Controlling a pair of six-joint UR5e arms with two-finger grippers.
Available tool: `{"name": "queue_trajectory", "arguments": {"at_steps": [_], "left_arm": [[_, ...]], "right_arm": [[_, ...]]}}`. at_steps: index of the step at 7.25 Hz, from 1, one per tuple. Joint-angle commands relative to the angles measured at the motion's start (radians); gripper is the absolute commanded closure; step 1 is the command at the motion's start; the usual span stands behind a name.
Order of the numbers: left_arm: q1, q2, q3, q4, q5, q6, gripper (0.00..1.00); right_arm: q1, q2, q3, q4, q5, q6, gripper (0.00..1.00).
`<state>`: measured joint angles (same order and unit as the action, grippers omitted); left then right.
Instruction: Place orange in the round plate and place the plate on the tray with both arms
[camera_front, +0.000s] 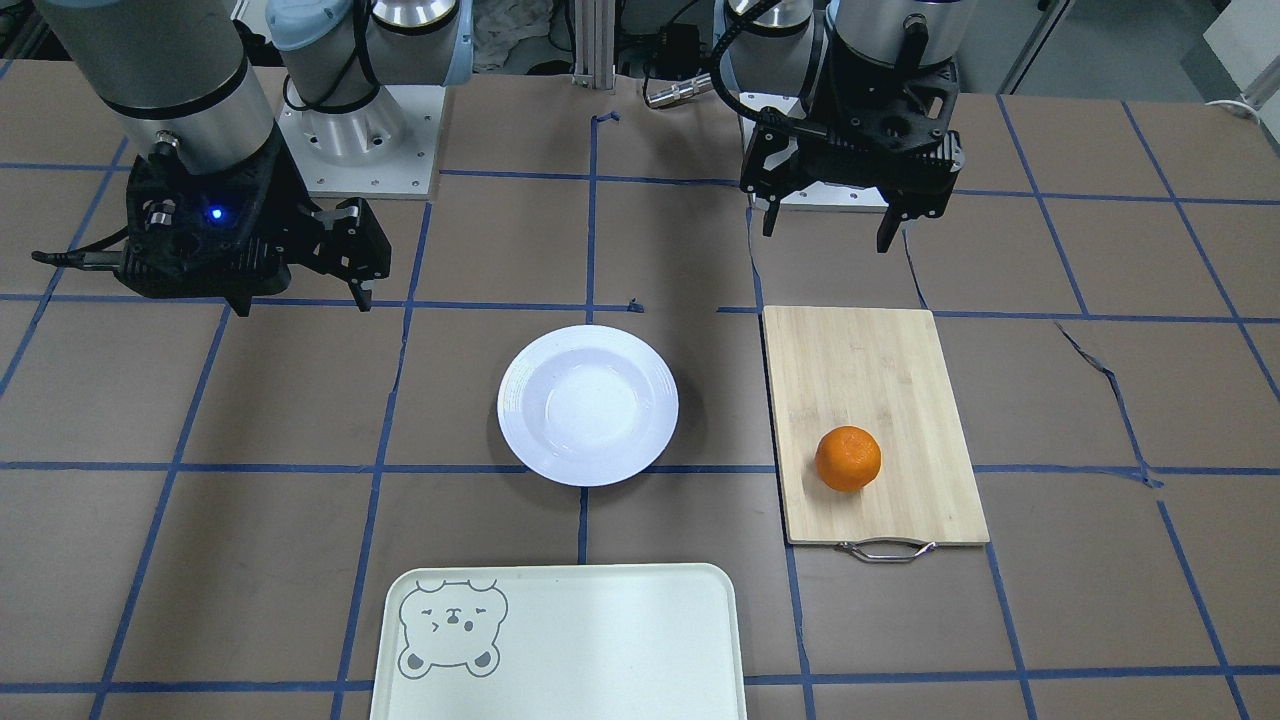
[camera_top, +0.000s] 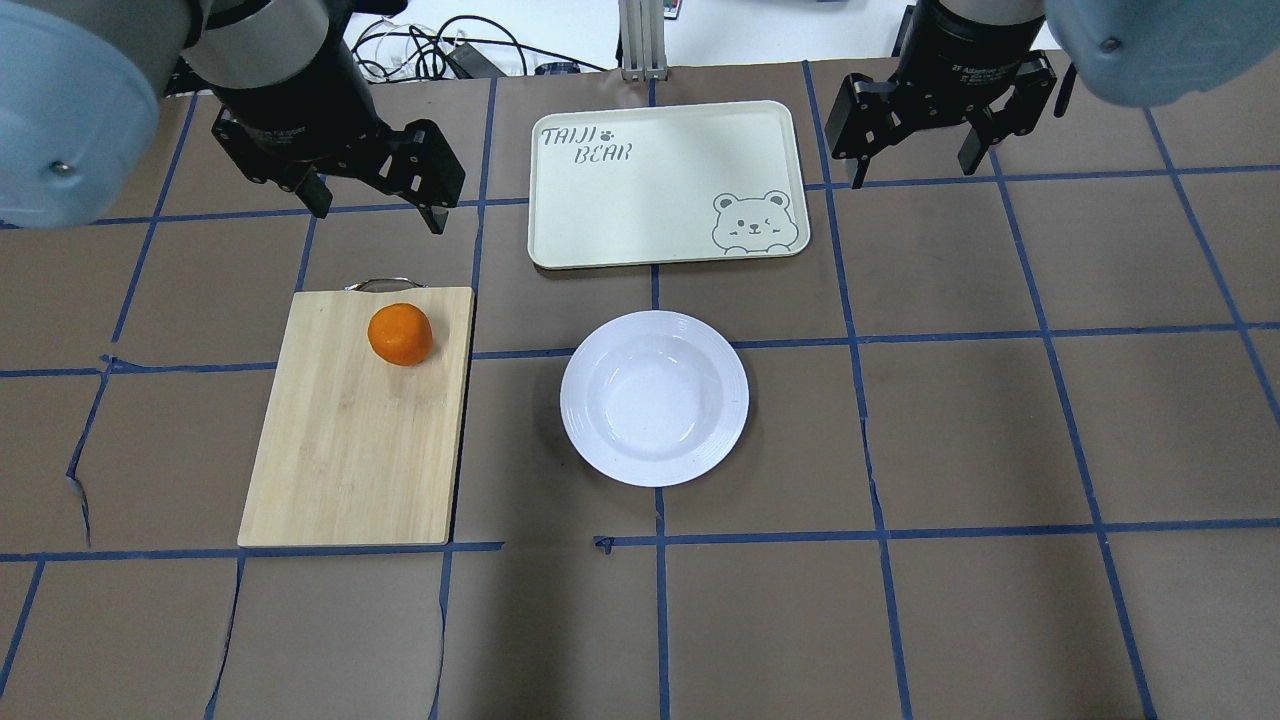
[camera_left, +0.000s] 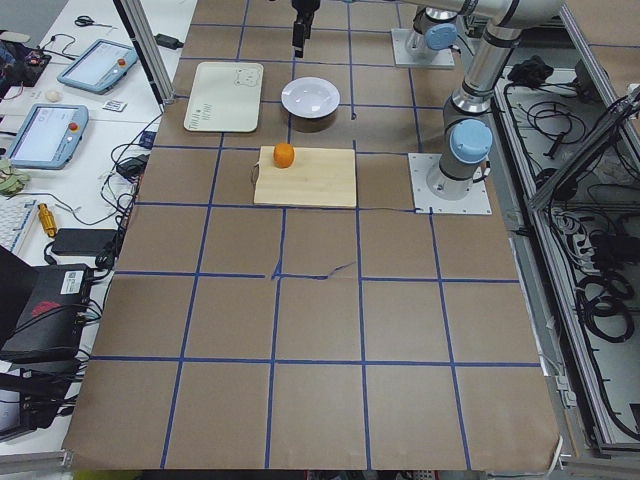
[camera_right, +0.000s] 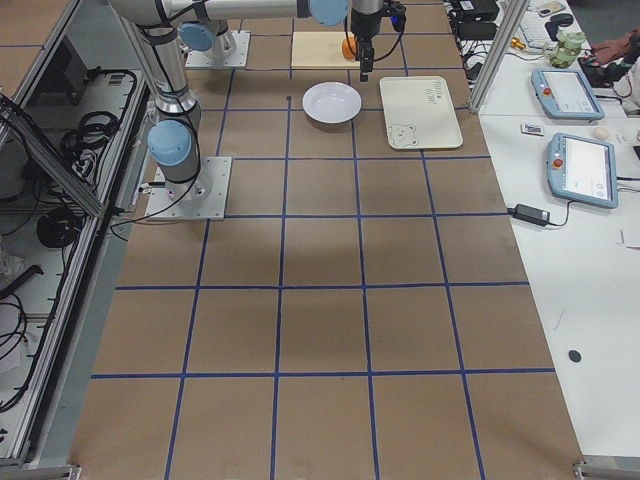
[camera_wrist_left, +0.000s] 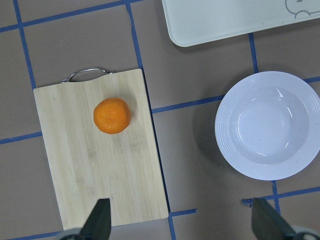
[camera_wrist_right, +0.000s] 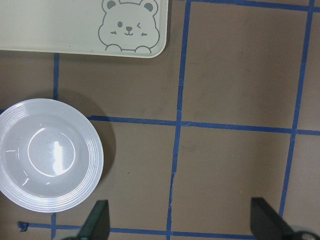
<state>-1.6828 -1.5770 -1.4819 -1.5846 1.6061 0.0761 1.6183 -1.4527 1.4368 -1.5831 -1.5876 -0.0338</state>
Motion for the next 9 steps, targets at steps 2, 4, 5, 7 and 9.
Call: {"name": "queue_trajectory", "arguments": {"at_steps": [2, 4, 5, 7, 9], "left_arm": [[0.000, -0.001, 0.000, 0.000, 0.000, 0.001, 0.00], [0.000, 0.000, 0.000, -0.002, 0.000, 0.001, 0.00], [0.002, 0.000, 0.000, 0.000, 0.000, 0.001, 0.00], [0.006, -0.035, -0.001, -0.003, 0.002, 0.002, 0.00], [0.006, -0.121, -0.059, 0.049, 0.014, -0.007, 0.00]], "right_arm": [[0.000, 0.000, 0.000, 0.000, 0.000, 0.000, 0.00], [0.000, 0.000, 0.000, 0.000, 0.000, 0.000, 0.00], [0.000, 0.000, 0.000, 0.000, 0.000, 0.000, 0.00], [0.000, 0.000, 0.000, 0.000, 0.001, 0.000, 0.00], [0.000, 0.000, -0.001, 0.000, 0.001, -0.002, 0.00]]}}
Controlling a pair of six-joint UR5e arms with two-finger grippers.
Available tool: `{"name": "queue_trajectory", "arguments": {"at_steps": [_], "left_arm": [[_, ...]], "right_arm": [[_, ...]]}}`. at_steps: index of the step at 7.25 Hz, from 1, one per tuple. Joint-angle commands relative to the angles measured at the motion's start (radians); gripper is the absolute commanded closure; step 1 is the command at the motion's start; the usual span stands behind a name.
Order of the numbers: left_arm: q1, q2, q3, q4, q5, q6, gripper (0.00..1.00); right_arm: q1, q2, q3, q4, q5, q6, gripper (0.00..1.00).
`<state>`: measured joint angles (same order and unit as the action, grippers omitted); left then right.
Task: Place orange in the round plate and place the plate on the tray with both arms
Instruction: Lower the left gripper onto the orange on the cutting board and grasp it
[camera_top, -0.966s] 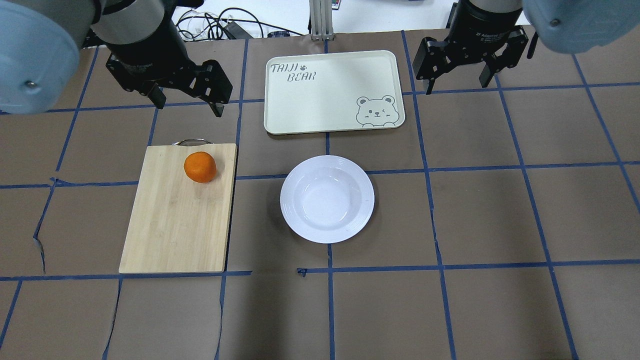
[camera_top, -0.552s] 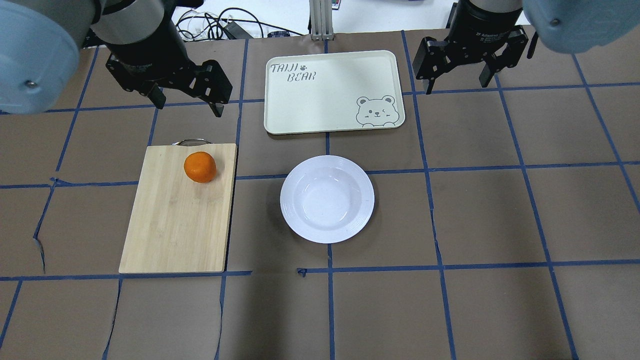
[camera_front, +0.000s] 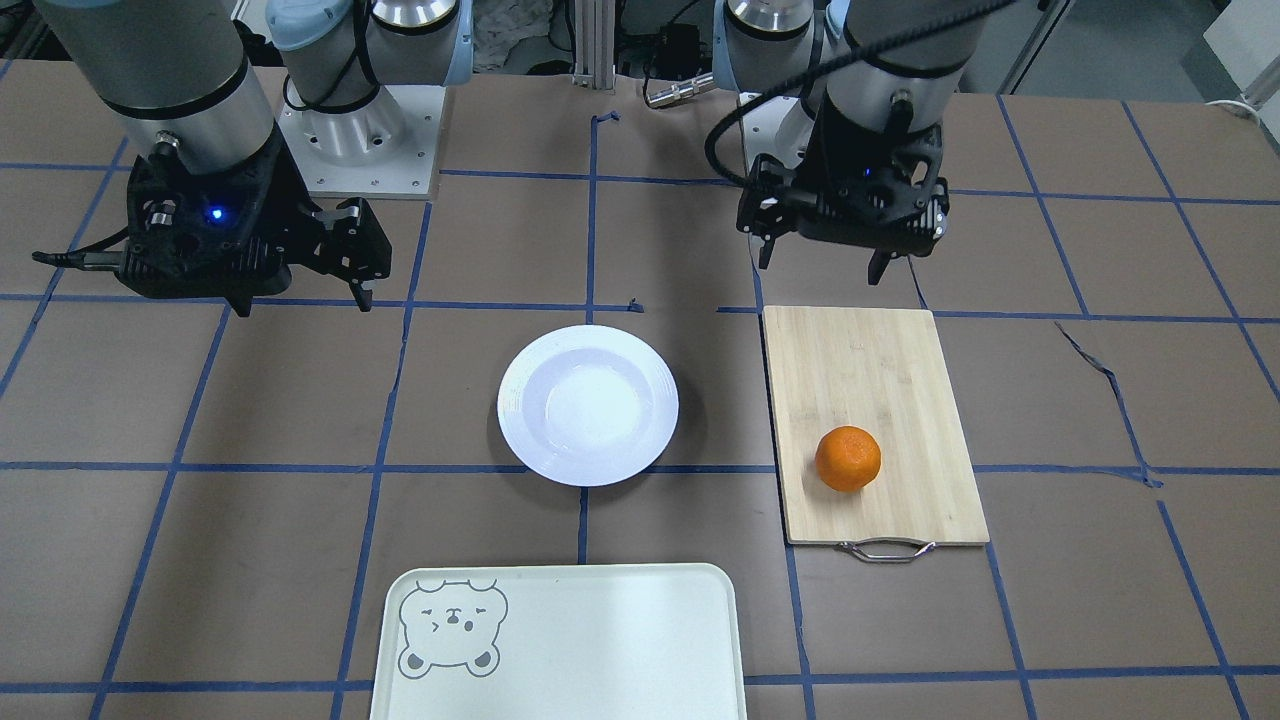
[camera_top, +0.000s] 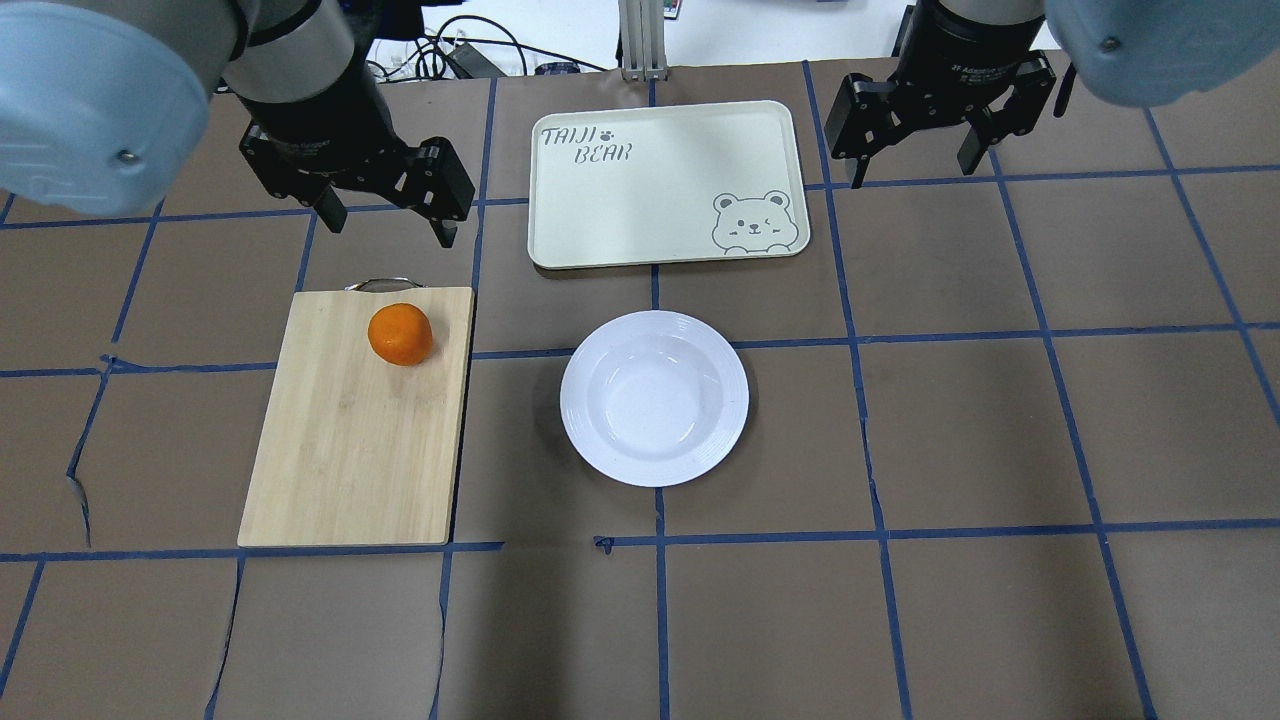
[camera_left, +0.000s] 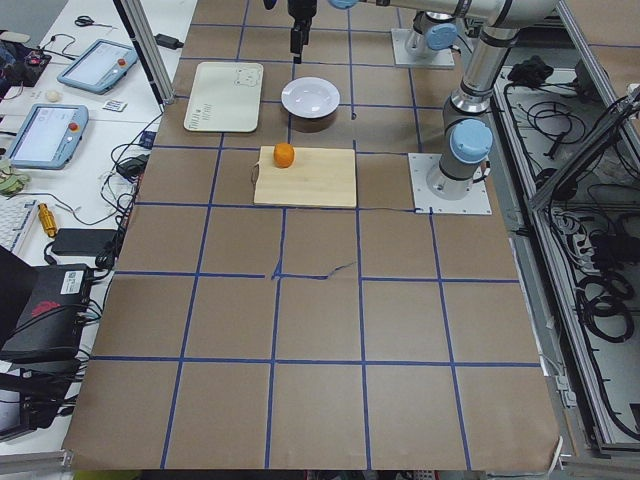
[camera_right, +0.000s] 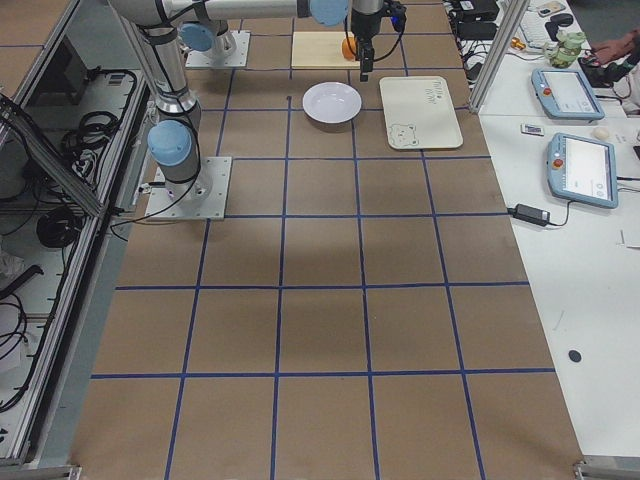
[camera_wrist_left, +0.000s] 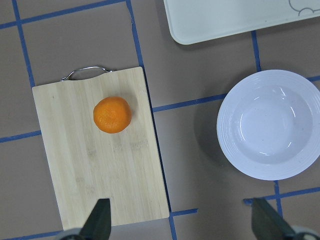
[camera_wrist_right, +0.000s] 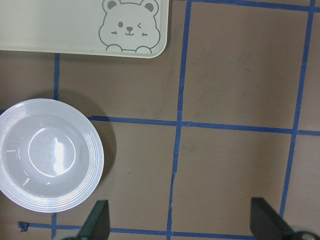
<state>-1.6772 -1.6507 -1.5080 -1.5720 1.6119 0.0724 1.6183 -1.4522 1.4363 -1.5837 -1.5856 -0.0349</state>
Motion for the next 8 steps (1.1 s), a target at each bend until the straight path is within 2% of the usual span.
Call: {"name": "queue_trajectory", "arguments": {"at_steps": [1, 3, 5, 8], "left_arm": [[0.017, -0.088, -0.061, 0.076, 0.013, -0.003, 0.00], [0.086, -0.188, -0.101, 0.153, 0.093, 0.000, 0.00], [0.138, -0.260, -0.167, 0.284, 0.114, 0.006, 0.00], [0.149, -0.365, -0.170, 0.294, 0.109, -0.002, 0.00]], "right_arm": [[0.000, -0.001, 0.001, -0.001, 0.001, 0.000, 0.00], [0.000, 0.001, 0.001, -0.001, 0.001, 0.000, 0.00], [0.000, 0.001, 0.001, -0.001, 0.001, 0.000, 0.00], [-0.002, 0.001, 0.000, -0.001, 0.001, 0.000, 0.00]]}}
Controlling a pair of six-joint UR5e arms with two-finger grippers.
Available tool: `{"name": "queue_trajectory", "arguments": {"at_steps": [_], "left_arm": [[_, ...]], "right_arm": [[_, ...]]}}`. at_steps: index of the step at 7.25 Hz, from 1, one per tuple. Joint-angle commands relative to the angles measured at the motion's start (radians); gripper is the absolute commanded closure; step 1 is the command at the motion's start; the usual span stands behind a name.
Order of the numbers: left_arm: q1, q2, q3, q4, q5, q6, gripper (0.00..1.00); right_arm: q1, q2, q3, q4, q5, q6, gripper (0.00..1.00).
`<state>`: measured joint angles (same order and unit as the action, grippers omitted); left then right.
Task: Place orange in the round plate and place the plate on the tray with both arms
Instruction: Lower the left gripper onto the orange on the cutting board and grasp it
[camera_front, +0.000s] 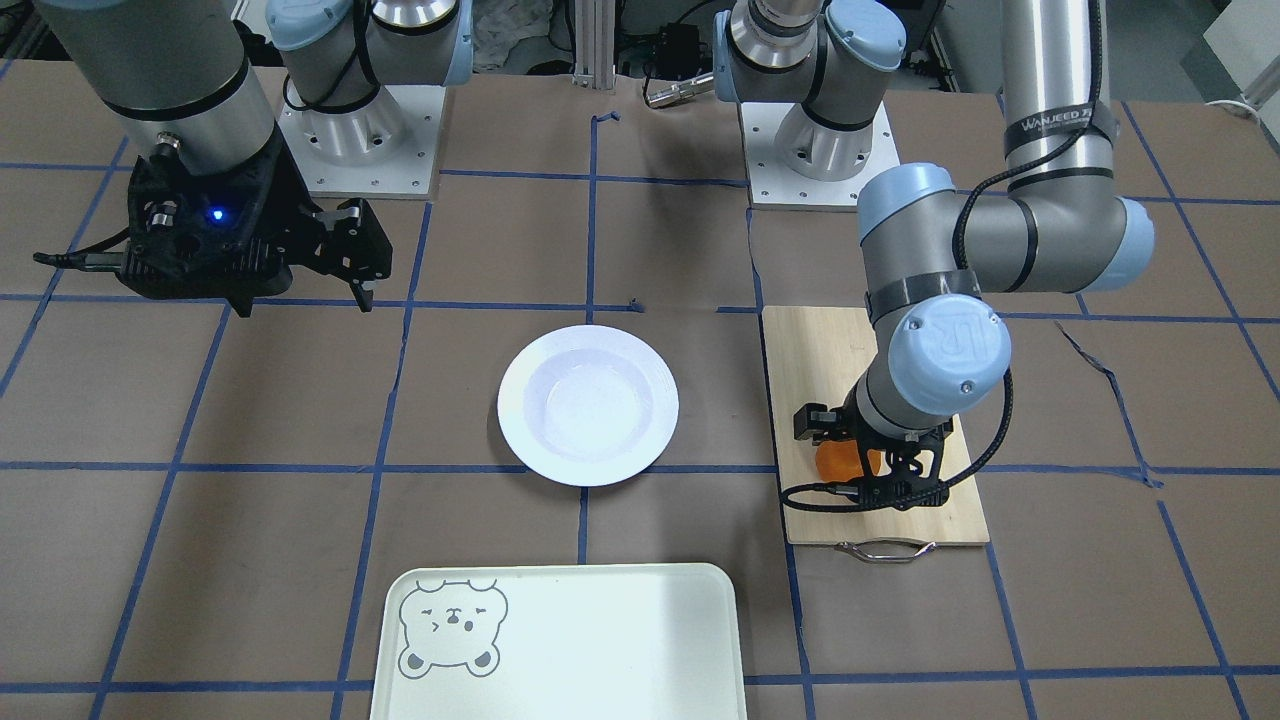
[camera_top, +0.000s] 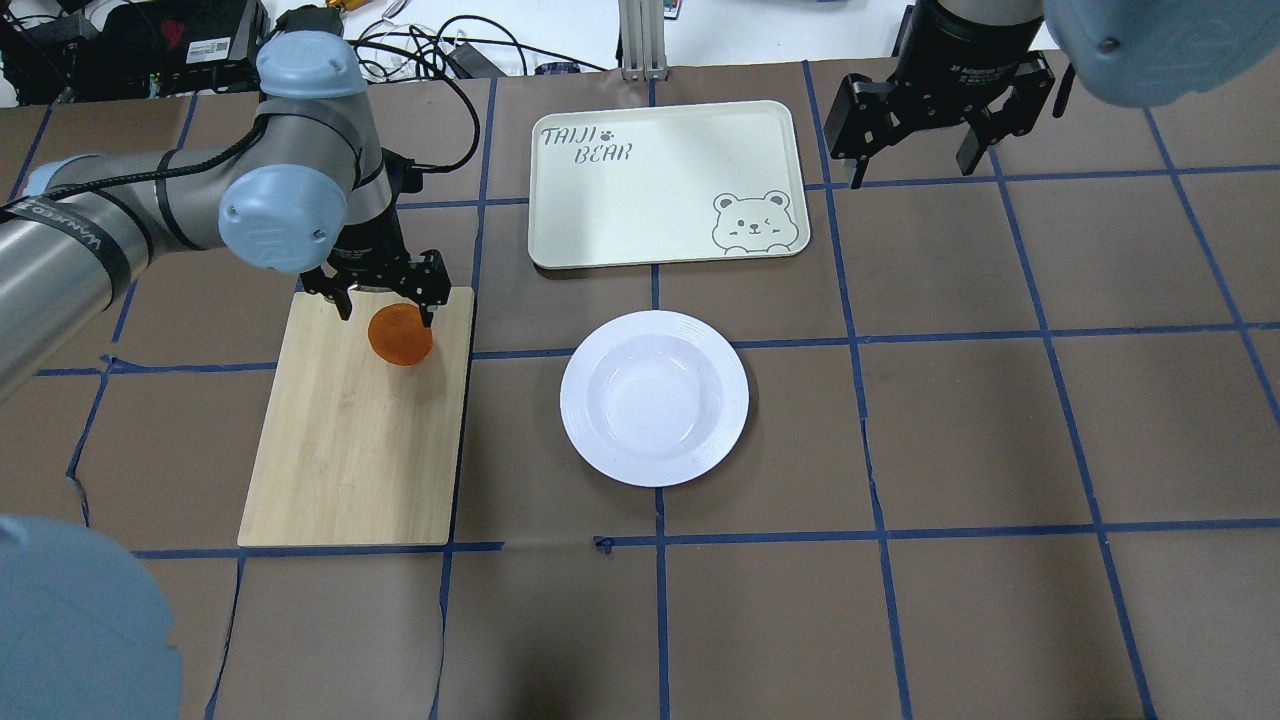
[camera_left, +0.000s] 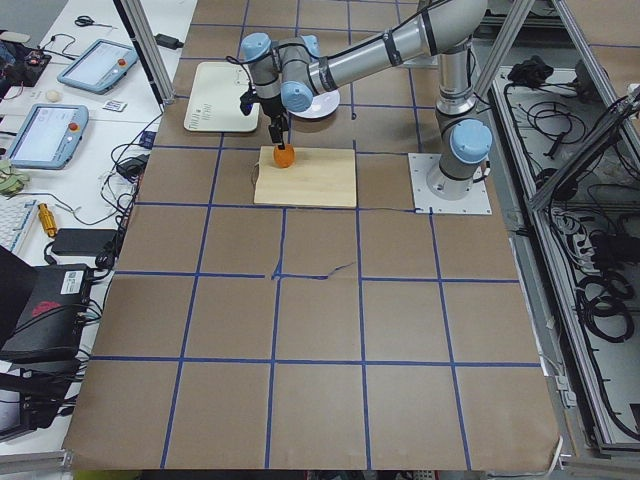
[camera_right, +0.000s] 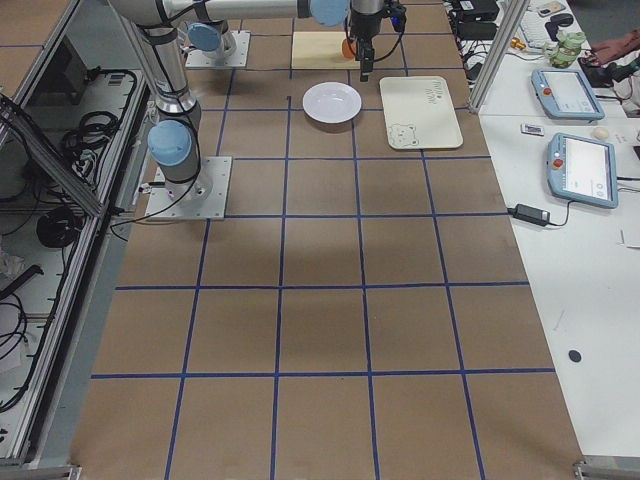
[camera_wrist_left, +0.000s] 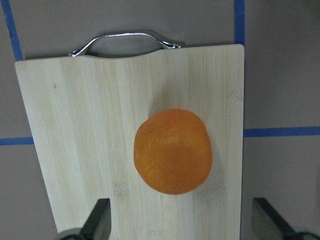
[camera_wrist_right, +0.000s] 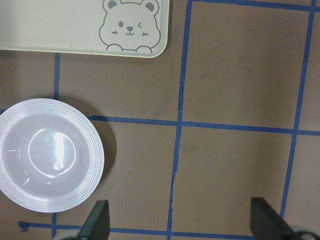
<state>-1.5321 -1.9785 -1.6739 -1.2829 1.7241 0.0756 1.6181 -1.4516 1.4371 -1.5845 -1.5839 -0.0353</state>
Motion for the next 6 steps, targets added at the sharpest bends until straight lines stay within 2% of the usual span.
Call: {"name": "queue_trajectory", "arguments": {"at_steps": [1, 2, 3, 4, 6], "left_arm": [[0.004, -0.057, 0.002, 0.005, -0.008, -0.010, 0.00], [0.004, -0.071, 0.003, 0.005, -0.003, -0.013, 0.16], [0.004, -0.072, 0.008, 0.005, -0.001, -0.007, 0.59], [0.006, -0.069, 0.011, 0.007, -0.001, -0.007, 0.78], [-0.014, -0.034, 0.046, -0.005, -0.018, -0.023, 0.81]], "right_arm": [[0.000, 0.000, 0.000, 0.000, -0.001, 0.000, 0.00], [0.000, 0.000, 0.000, 0.000, -0.001, 0.000, 0.00], [0.000, 0.000, 0.000, -0.002, -0.001, 0.000, 0.00], [0.000, 0.000, 0.000, -0.003, -0.001, 0.000, 0.00], [0.000, 0.000, 0.000, -0.003, -0.001, 0.000, 0.00]]}}
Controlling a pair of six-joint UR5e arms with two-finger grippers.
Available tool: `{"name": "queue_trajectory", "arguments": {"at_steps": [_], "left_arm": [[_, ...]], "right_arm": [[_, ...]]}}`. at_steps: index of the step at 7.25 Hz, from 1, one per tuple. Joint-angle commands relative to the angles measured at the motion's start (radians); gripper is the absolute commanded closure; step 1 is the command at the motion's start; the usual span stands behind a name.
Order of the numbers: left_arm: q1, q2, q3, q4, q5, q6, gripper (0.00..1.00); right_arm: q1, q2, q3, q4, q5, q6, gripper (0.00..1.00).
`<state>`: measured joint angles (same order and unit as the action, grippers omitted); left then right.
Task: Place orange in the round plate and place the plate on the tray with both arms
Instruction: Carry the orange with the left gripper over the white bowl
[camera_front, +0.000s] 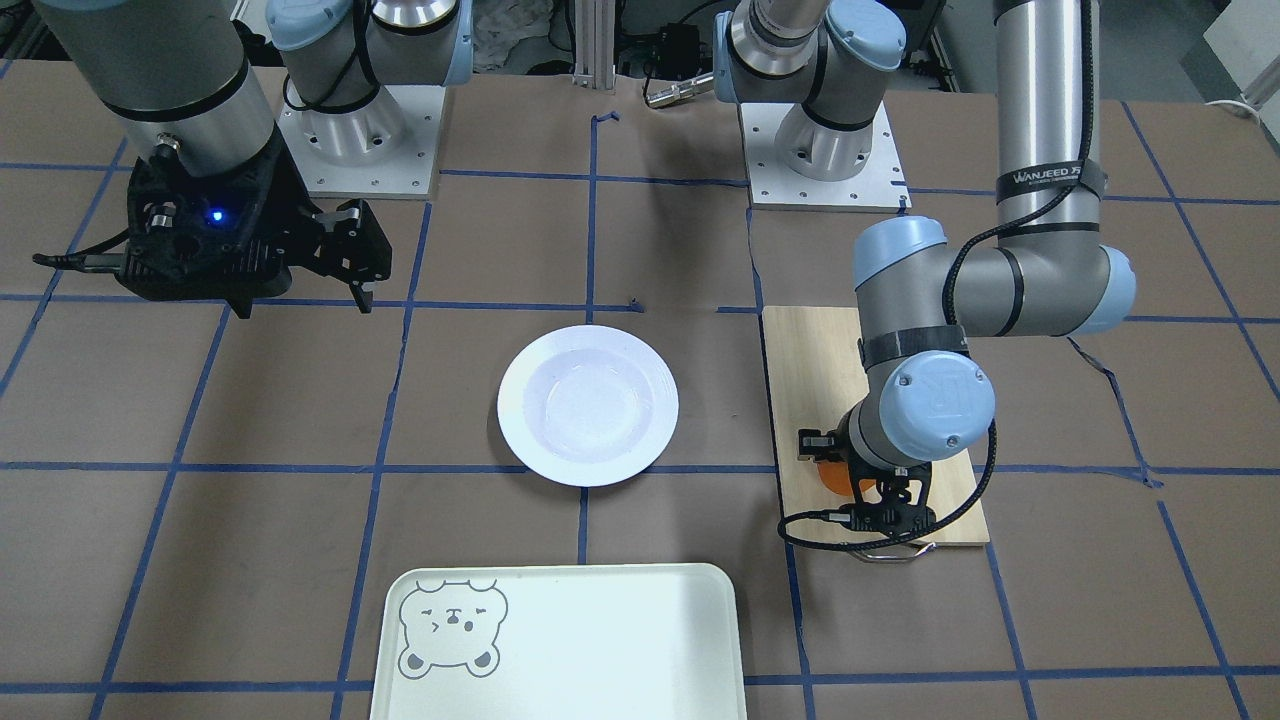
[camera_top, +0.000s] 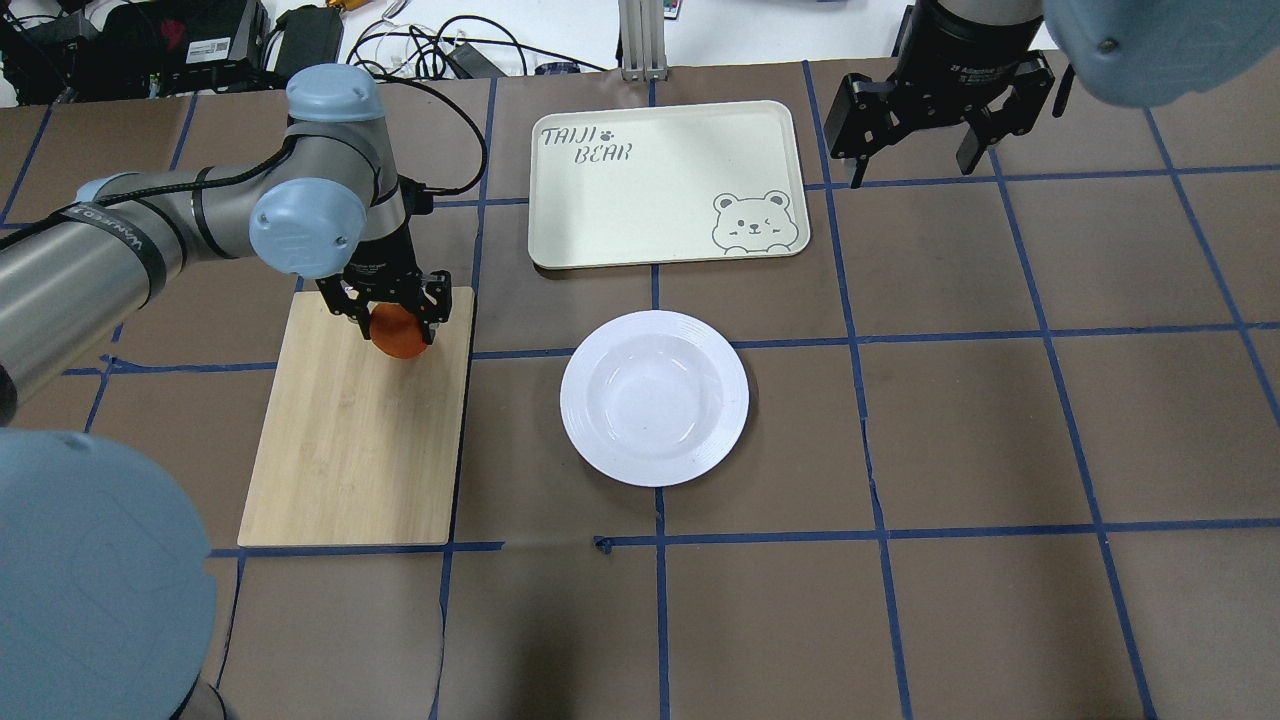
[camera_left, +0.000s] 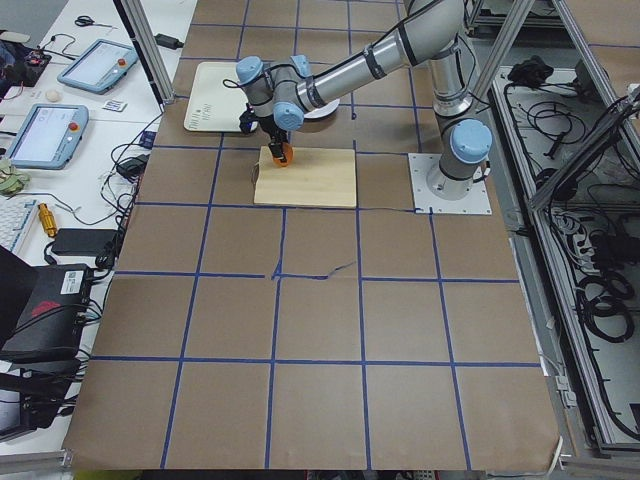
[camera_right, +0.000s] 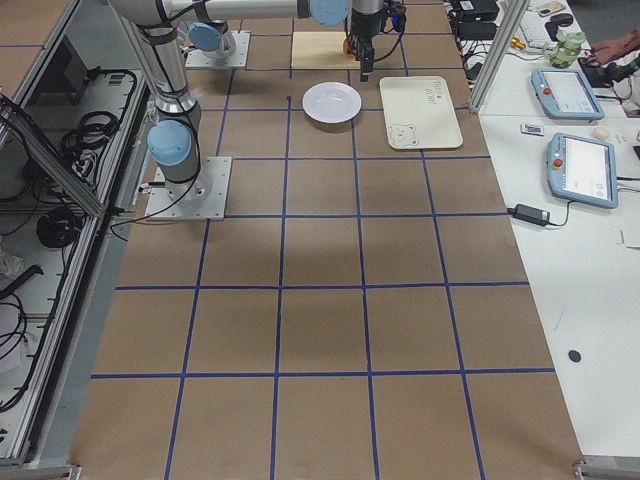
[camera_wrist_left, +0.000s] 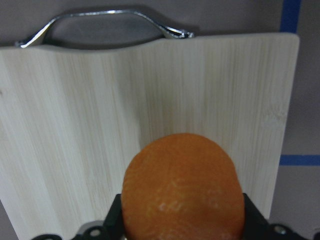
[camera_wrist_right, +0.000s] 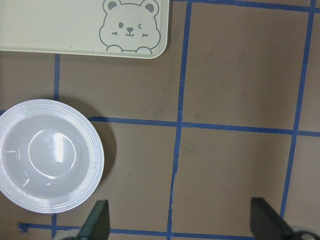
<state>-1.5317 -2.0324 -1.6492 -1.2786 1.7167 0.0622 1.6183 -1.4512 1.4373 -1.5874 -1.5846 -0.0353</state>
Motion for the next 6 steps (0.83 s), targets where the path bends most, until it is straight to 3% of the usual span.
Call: {"name": "queue_trajectory", "arguments": {"at_steps": [1, 4, 6], "left_arm": [[-0.037, 0.040, 0.025, -0.037, -0.040, -0.053, 0.81], [-0.230, 0.077, 0.023, -0.047, -0.084, -0.336, 0.81], [-0.379, 0.048, 0.026, -0.030, -0.118, -0.657, 0.81]], "right_arm": [[0.000, 0.000, 0.000, 0.001, 0.002, 0.000, 0.00], [0.000, 0.000, 0.000, 0.001, 0.000, 0.000, 0.00], [0.000, 0.000, 0.000, 0.003, 0.000, 0.000, 0.00]]}}
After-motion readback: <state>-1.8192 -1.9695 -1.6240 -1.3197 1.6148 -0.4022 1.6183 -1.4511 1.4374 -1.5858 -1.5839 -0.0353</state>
